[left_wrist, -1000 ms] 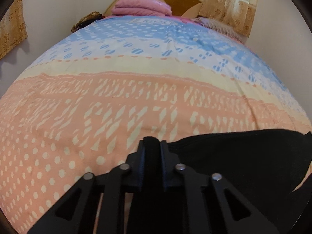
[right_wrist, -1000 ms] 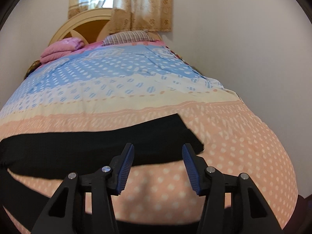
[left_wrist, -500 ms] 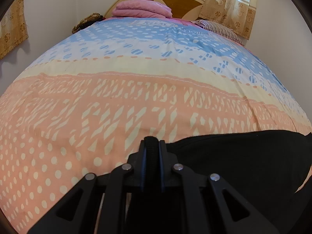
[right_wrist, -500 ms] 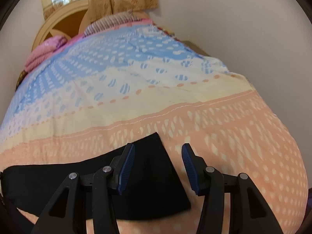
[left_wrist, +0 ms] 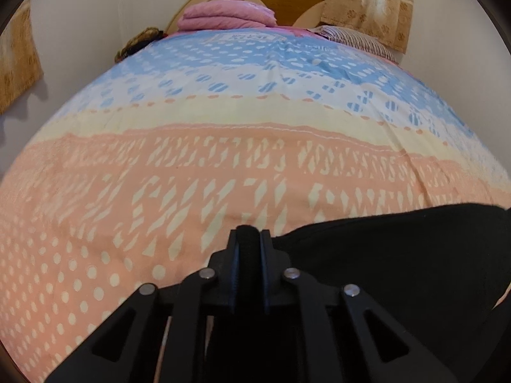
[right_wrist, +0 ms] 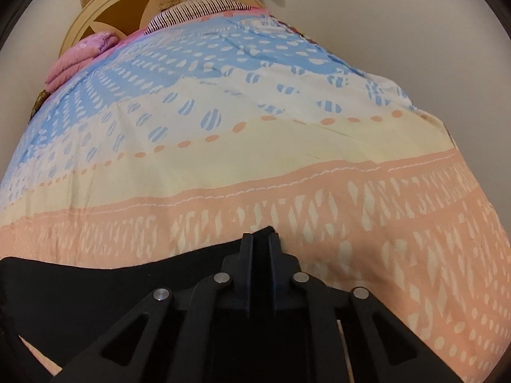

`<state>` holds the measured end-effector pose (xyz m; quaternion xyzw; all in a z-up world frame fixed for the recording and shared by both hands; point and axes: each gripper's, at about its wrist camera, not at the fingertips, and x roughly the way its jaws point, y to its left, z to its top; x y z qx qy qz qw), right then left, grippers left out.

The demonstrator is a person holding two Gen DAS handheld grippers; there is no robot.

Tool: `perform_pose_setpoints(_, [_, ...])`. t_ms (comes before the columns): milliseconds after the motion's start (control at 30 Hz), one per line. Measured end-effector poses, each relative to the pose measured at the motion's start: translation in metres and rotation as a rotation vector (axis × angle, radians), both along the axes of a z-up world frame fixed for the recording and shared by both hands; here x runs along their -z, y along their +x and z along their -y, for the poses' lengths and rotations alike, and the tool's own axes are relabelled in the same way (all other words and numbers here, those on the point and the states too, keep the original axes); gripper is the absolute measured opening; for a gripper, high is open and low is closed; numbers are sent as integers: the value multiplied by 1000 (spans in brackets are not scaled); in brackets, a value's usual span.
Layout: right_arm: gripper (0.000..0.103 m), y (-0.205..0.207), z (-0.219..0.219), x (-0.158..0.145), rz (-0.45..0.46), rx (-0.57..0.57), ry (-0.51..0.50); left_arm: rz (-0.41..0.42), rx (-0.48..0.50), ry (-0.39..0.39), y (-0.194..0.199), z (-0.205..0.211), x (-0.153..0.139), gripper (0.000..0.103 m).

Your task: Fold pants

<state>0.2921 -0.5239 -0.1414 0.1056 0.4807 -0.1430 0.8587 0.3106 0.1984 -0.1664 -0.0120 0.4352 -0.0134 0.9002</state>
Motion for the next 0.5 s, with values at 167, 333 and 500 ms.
perform_pose_setpoints(167, [5,-15,-8,-24,71,-14,-44,23,-17,-13,-2,-3,-9,11])
perform_pose_setpoints(333, [5,-38,-20,-57,172,-45,-93,53,-33,-66,-9,-10,-22,11])
perform_pose_setpoints(500, [4,-67,-27,-81,269,-65,-107,99,-31,-104,-20,-13,-39,11])
